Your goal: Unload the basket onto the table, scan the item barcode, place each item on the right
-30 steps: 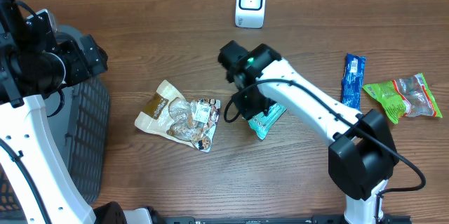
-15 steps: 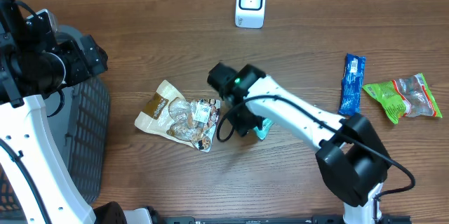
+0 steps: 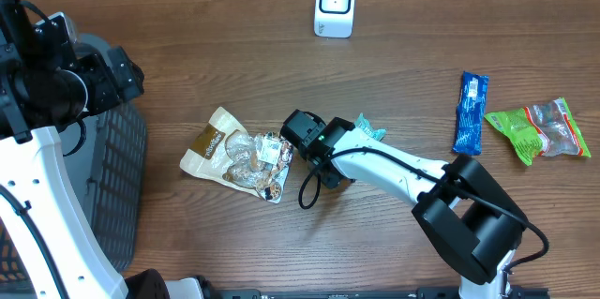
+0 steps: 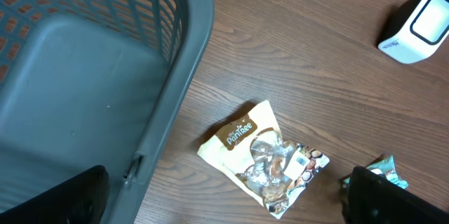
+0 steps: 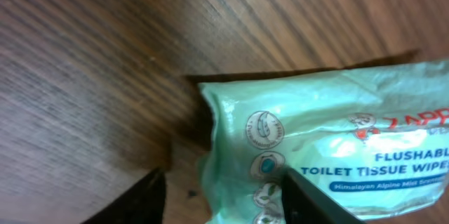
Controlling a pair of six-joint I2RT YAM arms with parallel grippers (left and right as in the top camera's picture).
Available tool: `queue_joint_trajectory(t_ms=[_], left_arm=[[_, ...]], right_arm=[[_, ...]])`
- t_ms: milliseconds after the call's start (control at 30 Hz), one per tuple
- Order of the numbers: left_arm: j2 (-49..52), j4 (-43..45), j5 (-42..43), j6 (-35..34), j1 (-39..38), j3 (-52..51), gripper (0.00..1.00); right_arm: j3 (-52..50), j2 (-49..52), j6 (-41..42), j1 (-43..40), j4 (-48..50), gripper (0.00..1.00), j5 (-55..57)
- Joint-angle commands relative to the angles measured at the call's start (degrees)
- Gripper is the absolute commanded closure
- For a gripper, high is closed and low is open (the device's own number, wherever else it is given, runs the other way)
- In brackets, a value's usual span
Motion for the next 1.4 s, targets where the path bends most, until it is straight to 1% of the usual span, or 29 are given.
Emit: queue_joint_trajectory(t_ms=[0, 33, 100, 300, 500, 533, 567, 600, 633, 700, 833, 900, 1000, 1167, 1267, 1367], left_arm=[[-0.7, 0.1, 0.4, -1.0, 0.1, 1.0, 0.00], [-0.7, 0.1, 0.4, -1.0, 0.1, 1.0, 0.00], [-0.7, 0.1, 0.4, -1.0, 0.1, 1.0, 0.00], [-0.7, 0.1, 0.4, -1.0, 0.1, 1.0, 0.00], [-0.7, 0.1, 0.5, -1.0, -0.3, 1.0, 0.01], [-0.6, 0.1, 0.4, -1.0, -0.3, 1.0, 0.00], [-0.7, 0.1, 0.4, -1.0, -0.3, 1.0, 0.01], [-0.7, 0.1, 0.4, -1.0, -0.3, 1.0, 0.01], [-0.7, 0.1, 0.4, -1.0, -0.3, 1.0, 0.00], [-0.6, 0.1, 0.4, -1.0, -0.3, 1.0, 0.00], [-0.7, 0.1, 0.4, -1.0, -0.3, 1.0, 0.01], [-0.7, 0.1, 0.4, -1.0, -0.3, 1.0, 0.00], [-0.7, 0.1, 0.4, -1.0, -0.3, 1.0, 0.00], [-0.6, 0.1, 0.4, -1.0, -0.3, 1.0, 0.01], [-0.7, 0.1, 0.4, -1.0, -0.3, 1.0, 0.00], [-0.6, 0.1, 0.4, -1.0, -0.3, 1.0, 0.00]], right_arm=[[-3.6, 1.7, -1.6, -0.2, 2.2, 0.55, -1.8], [-3.6, 1.7, -1.6, -0.2, 2.1, 0.60, -1.8], [-3.6, 1.7, -1.6, -0.2, 2.0, 0.66, -1.7], [-3.7, 1.7, -1.6, -0.3, 1.8, 0.71, -0.6], [-3.7, 1.7, -1.6, -0.3, 1.4, 0.83, -0.6], [-3.7, 1.7, -1.6, -0.3, 1.4, 0.83, -0.6], [-3.7, 1.7, -1.6, -0.3, 1.4, 0.80, -0.6], [-3.7, 1.7, -1.6, -0.3, 1.6, 0.59, -0.6], [-3.7, 1.7, -1.6, -0.3, 2.1, 0.52, -0.6], [-3.7, 1.7, -1.6, -0.3, 2.8, 0.50, -0.6], [-3.8, 1.7, -3.0, -0.3, 4.0, 0.51, -0.6], [-4.4, 1.8, -3.1, -0.4, 5.2, 0.53, -0.9], [-6.3, 1.8, -3.1, -0.7, 7.7, 0.59, -1.2], [-9.1, 1.8, -3.4, -2.3, 10.2, 0.61, -1.2], [-10.7, 1.8, -3.3, -3.5, 10.8, 0.66, -1.2], [-11.4, 1.8, -3.3, -4.1, 10.7, 0.75, -1.2]])
